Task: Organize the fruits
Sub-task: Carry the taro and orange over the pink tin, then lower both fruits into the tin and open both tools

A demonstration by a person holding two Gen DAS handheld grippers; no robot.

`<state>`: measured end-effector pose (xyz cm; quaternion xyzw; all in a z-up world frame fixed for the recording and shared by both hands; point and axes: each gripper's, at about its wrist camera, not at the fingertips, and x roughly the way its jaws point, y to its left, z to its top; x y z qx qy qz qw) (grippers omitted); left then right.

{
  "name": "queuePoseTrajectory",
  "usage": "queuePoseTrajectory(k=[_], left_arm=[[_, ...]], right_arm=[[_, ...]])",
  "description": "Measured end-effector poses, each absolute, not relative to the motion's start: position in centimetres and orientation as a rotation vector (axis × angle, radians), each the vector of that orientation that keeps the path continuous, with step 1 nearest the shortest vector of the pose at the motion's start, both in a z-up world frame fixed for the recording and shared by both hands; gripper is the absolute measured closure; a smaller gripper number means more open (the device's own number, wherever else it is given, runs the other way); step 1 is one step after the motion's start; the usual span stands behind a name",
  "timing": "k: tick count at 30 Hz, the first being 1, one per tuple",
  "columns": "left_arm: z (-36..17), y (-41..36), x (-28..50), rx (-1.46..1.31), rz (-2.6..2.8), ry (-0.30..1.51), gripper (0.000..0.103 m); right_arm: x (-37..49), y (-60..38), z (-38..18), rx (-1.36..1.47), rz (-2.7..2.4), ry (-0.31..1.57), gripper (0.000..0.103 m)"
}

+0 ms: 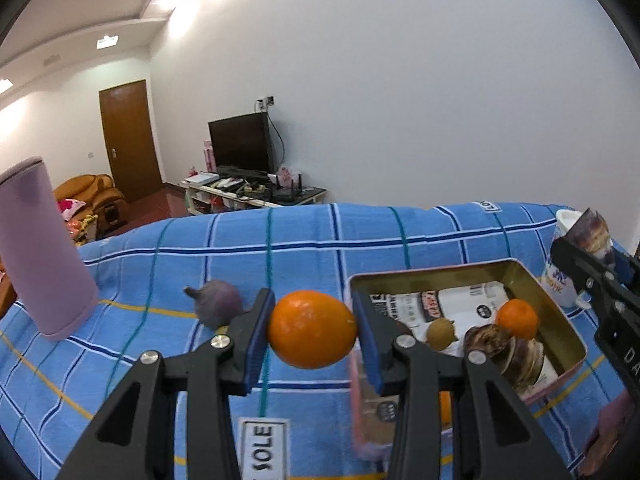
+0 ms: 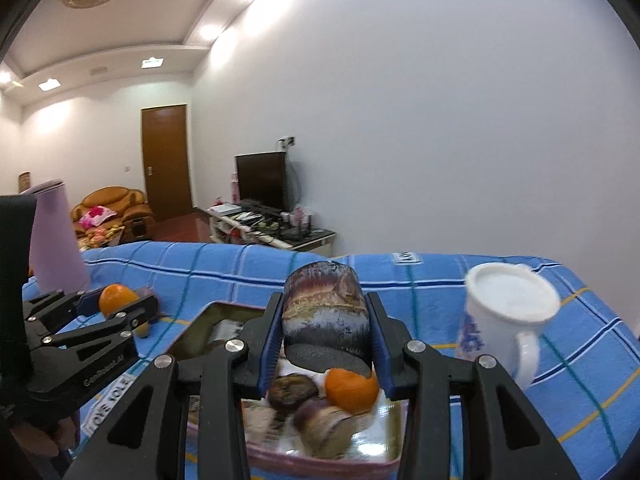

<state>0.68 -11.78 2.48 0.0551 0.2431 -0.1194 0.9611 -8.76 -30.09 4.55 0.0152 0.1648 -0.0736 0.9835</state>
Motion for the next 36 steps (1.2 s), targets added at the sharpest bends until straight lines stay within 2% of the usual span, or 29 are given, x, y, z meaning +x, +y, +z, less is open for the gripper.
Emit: queuePoseTrajectory(k=[15,36], left_arm=[[1.9,-18.3,3.1,0.162,-0.327,0.544,0.061],[0.1,-20.2,6.0,0.262,-0.261,0.664,0.061]], right_arm=[[-5.6,-32.9,3.4,0.094,-0.205,0.407,0.061],[-1.1,-32.6,1.0,0.105,-0.135,0.593,0.061]])
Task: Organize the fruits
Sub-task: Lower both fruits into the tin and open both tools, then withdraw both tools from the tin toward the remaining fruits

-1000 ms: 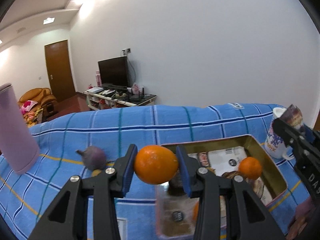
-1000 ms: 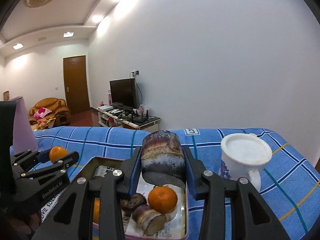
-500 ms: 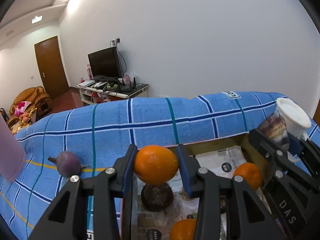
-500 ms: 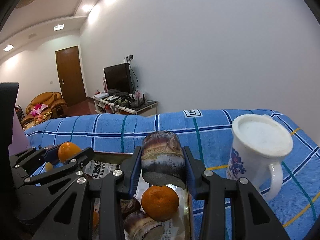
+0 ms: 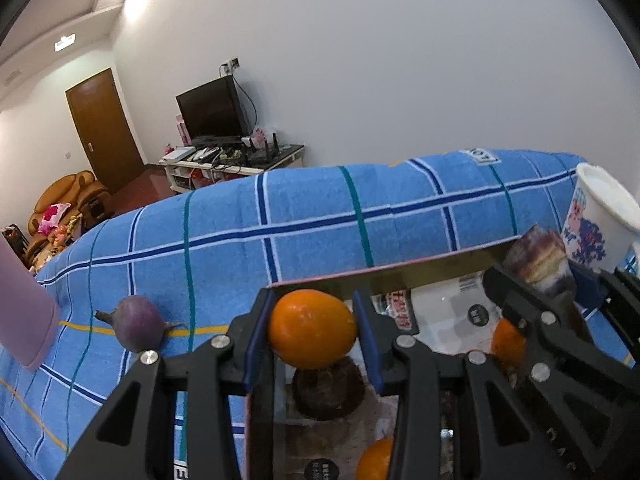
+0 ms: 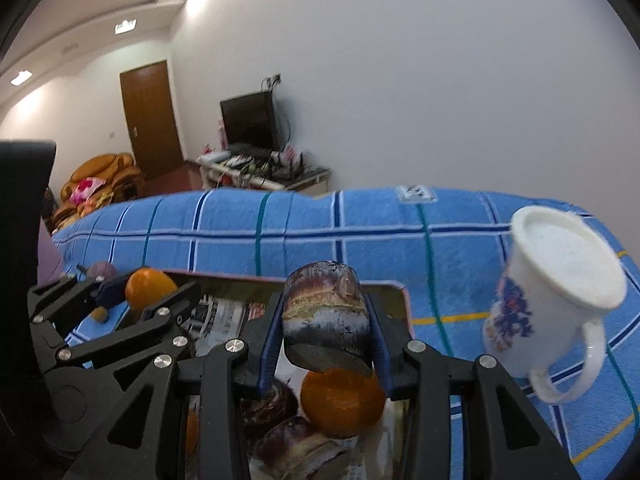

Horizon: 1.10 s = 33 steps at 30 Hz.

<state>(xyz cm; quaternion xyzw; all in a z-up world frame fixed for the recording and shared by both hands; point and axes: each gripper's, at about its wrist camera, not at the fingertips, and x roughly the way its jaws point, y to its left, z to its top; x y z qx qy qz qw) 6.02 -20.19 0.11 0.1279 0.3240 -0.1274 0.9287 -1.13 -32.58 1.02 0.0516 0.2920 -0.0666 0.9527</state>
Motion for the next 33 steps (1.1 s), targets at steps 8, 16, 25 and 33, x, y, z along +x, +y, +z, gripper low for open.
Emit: queuePoseTrajectory(k=[8,16,25,33], left_arm=[[-0.2,-20.5,6.0,0.343,-0.241,0.685,0.061],[0.3,-19.6,6.1,0.273,-0.238,0.713,0.041],[0.7,-18.0,5.3,0.203,-0.224,0.694,0.014],[1.7,-16.5,3.4,0.115,-0.241,0.593,0.003]], right_arm=[[-0.7,-32.6,0.3,0.115,-0.084,0.63,0.061],[-1.3,-33.6,0.4,0.192,-0.055,0.618,0.061],[-2.8,-34.5,0.4,0.29,-0.052,0.587,0.054],[-5.4,-35.3,2.0,0.331,-0.09,0.458,0.044]])
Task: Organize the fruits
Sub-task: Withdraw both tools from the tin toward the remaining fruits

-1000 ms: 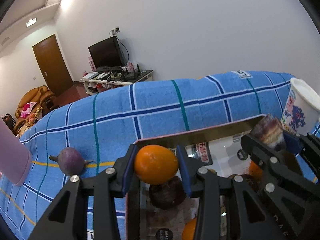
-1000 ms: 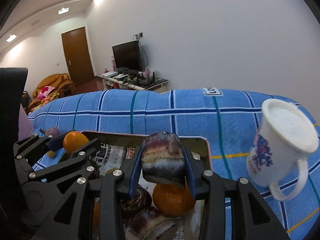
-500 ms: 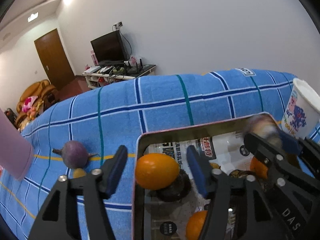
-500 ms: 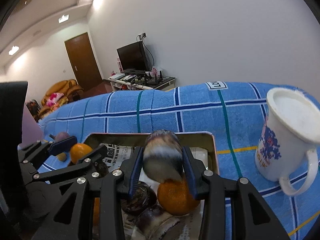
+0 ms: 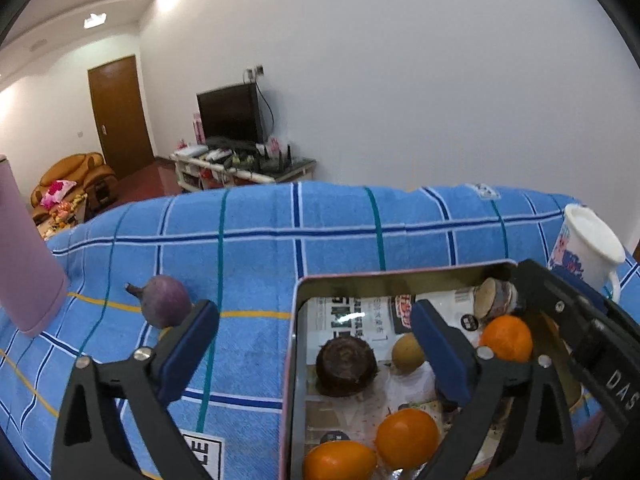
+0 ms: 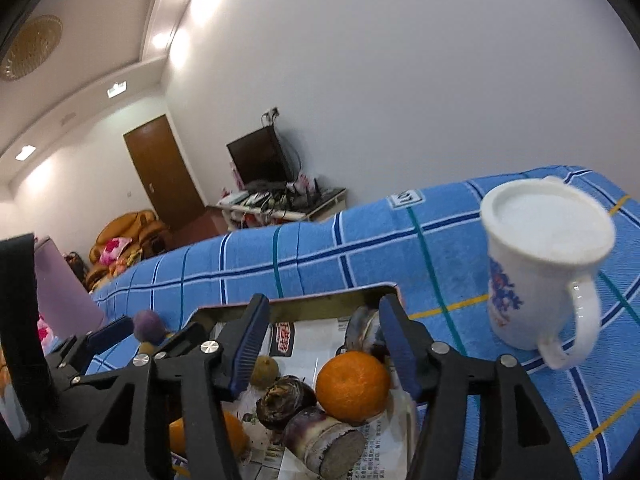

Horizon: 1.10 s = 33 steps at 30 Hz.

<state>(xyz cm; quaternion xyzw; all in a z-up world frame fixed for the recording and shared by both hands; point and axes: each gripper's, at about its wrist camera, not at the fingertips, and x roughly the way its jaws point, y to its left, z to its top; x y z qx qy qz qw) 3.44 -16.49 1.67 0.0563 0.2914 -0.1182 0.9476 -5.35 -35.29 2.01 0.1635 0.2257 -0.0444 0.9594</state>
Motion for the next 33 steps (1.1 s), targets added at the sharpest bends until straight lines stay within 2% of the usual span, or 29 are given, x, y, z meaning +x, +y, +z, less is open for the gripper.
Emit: queuePoseTrajectory(k=[9,11,15,21,24,29,31,33], left_arm=[[2.9,-14.0,1.0,0.091,-0.113,0.314,0.003],[2.9,-13.6,0.7,0.08,-0.103,0.293,0.003],[2.3,-13.3,0.6,0.099,-0.079,0.274,0.001],[2.1,-13.0,-0.7,0.113,-0.064,0.242,0.0],[2.2,-12.6,-1.1,0.102,-0.063,0.246,0.0],[2.4,-11.7,-2.3,0.08,-0.07,0.227,0.0],[2.4,-11.5,-2.8,0.082,-0.084,0.229,0.0],[2.3,-11.3,-3.0,0.087,-0.107,0.251,0.0]], right_arm=[[-8.9,-34.1,3.9,0.246,-0.258,0.19,0.044],[-9.3,-33.6,4.1,0.223,-0.279,0.159,0.043],[-9.8,-32.6,4.4,0.176,-0.299,0.13,0.033],[-10.4,-32.0,4.7,0.165,-0.258,0.117,0.033],[-10.7,-31.5,4.7,0.157,-0.276,0.109,0.022],[-12.8,-29.5,5.3,0.086,-0.346,0.013,0.02],[-13.6,-28.6,5.5,0.053,-0.375,-0.028,0.005],[-14.3,-28.0,5.7,0.03,-0.383,-0.06,0.001]])
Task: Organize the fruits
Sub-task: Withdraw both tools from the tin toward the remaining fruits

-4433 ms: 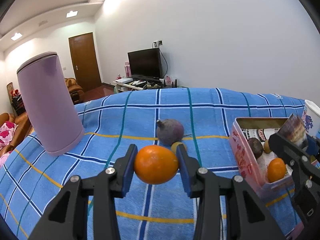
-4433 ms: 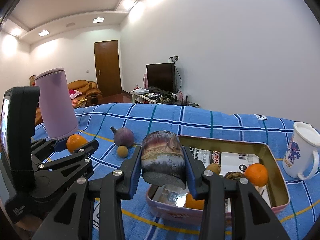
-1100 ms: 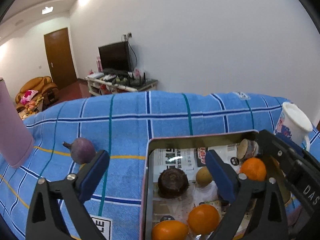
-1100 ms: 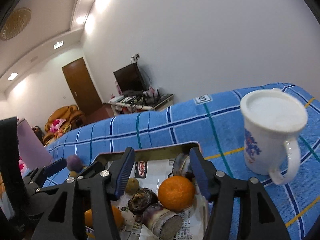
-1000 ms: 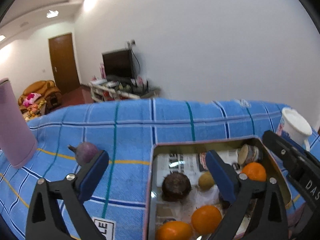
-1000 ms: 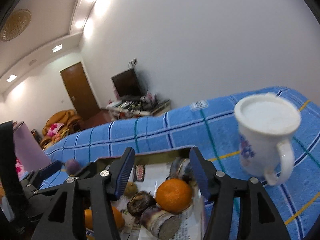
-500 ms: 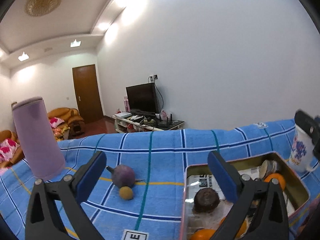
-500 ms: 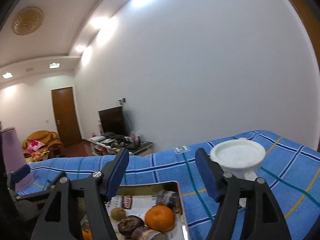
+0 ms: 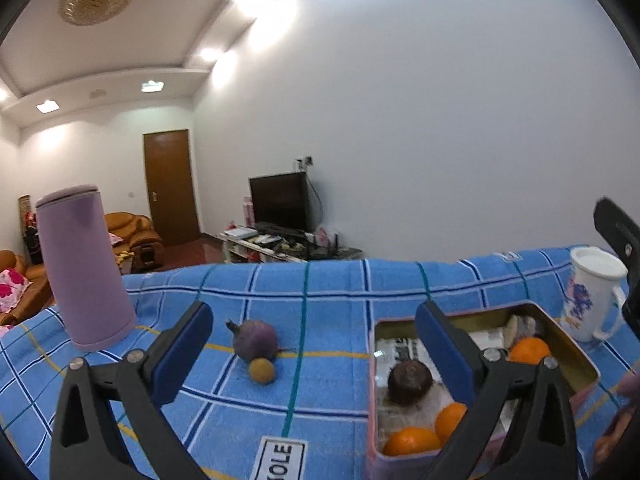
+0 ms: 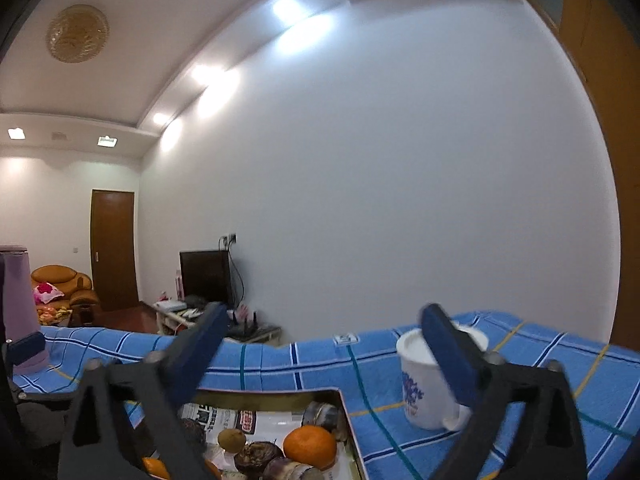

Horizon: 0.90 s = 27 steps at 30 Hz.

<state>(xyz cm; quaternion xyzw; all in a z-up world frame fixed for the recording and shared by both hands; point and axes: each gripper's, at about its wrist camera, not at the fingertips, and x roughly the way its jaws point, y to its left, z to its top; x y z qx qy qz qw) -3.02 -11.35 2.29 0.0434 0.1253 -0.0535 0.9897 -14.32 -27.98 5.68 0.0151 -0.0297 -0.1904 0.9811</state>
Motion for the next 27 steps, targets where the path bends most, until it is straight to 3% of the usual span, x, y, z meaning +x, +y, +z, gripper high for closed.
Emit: queuePoseTrajectory(k=[27], left_arm=[[1.9,-11.9,-5.4,0.155,-0.226,0.296,0.0]], right_arm=[[-15.5,-26.7,6.0,-0.016,-0.387,-0.078,0.001]])
